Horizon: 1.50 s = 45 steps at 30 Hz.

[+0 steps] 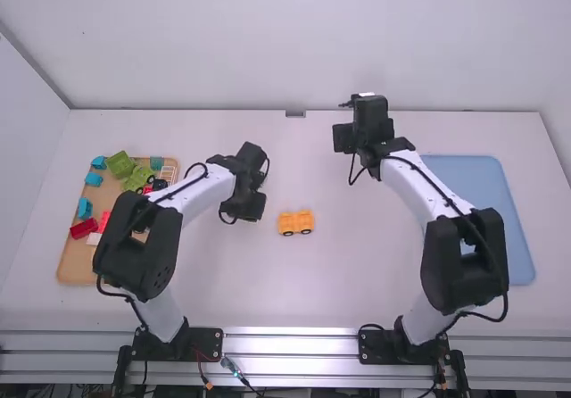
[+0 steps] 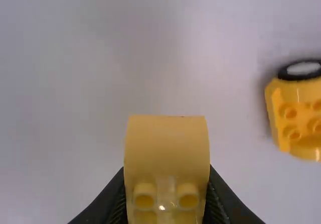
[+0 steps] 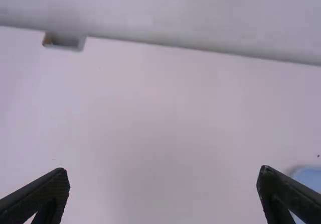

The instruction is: Assemble lego blocks to make yellow taxi

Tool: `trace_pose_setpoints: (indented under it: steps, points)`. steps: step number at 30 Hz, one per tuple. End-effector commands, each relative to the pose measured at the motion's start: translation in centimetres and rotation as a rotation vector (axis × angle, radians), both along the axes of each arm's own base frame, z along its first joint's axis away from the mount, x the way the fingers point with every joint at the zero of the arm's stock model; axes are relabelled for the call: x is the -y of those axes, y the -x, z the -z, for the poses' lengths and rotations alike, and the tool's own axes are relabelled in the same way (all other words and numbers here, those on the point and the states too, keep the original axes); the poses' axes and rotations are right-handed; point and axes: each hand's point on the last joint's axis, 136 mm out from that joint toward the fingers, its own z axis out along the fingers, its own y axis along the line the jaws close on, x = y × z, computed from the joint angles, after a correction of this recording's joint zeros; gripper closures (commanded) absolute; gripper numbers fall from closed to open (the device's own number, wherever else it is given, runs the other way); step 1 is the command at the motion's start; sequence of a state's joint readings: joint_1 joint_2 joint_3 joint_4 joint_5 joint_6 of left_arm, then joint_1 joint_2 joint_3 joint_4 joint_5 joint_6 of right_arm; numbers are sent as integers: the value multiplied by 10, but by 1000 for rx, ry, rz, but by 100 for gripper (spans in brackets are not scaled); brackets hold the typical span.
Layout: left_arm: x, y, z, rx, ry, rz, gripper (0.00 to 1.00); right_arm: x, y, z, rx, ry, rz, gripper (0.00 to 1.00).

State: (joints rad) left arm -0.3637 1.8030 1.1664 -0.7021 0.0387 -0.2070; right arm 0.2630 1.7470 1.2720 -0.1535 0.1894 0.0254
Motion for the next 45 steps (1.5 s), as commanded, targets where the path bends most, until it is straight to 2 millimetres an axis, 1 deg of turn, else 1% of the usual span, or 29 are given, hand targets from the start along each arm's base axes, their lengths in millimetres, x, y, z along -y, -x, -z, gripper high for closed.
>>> trace_pose_setpoints:
  steps: [1, 2, 3, 4, 5, 6, 7, 8, 9, 12, 13, 15, 18, 20, 22, 24, 26, 28, 31, 34, 36, 40, 42, 44, 45]
  points:
    - [-6, 3, 8, -34, 13, -372, 98, 13, 5, -15, 40, -26, 41, 1]
    - [-8, 0, 11, -20, 20, -514, 98, 11, 6, -13, 26, -60, 13, 1]
    - [-9, -1, 13, -19, 36, -599, 98, 10, 7, -11, 16, -79, -2, 1]
    - [-8, -1, 15, -22, 47, -646, 98, 9, 8, -10, 10, -89, -10, 1]
    - [-3, 0, 17, -42, 86, -775, 98, 10, 9, -8, -4, -106, -22, 1]
    - [-1, 2, 17, -62, 106, -845, 98, 10, 10, -6, -15, -116, -28, 1]
    - [2, 8, 19, -107, 132, -984, 98, 12, 11, -5, -27, -129, -31, 1]
    - [3, 11, 21, -129, 139, -1075, 98, 15, 13, -3, -38, -143, -34, 1]
    - [4, 12, 21, -138, 144, -1116, 98, 16, 13, -3, -42, -148, -33, 1]
    - [2, 16, 24, -170, 151, -1362, 98, 27, 14, 1, -63, -193, 33, 1]
    - [2, 16, 24, -175, 153, -1401, 98, 28, 14, 1, -64, -195, 37, 1]
    - [3, 14, 23, -179, 171, -1535, 98, 33, 14, 4, -65, -219, 69, 1]
    - [4, 8, 22, -172, 200, -1587, 98, 32, 14, 9, -56, -228, 74, 1]
    - [4, 8, 24, -179, 202, -1646, 98, 25, 13, 14, -22, -227, 61, 1]
    - [1, 10, 27, -177, 183, -1695, 98, 20, 15, 15, 32, -211, 52, 1]
    - [-5, 14, 29, -163, 150, -1740, 98, 13, 24, 10, 93, -188, 34, 1]
    - [-6, 15, 30, -164, 140, -1755, 98, 7, 31, 3, 137, -175, 4, 1]
    - [-5, 14, 31, -161, 148, -1755, 98, -3, 43, -7, 200, -156, -53, 1]
    - [-6, 11, 32, -153, 152, -1784, 98, -3, 53, -19, 244, -170, -63, 1]
    - [-7, 13, 37, -159, 136, -1821, 98, 3, 58, -23, 252, -182, -46, 1]
    - [-5, 18, 42, -188, 121, -1839, 98, 3, 60, -23, 240, -201, -73, 1]
    - [-5, 15, 42, -180, 129, -1831, 98, 2, 61, -22, 228, -227, -99, 1]
    - [-8, 13, 43, -152, 127, -1832, 95, 5, 60, -21, 227, -226, -91, 1]
    - [-8, 14, 44, -159, 125, -1833, 94, 4, 60, -21, 226, -226, -91, 1]
    - [-6, 14, 45, -167, 132, -1831, 92, 4, 60, -21, 227, -226, -92, 1]
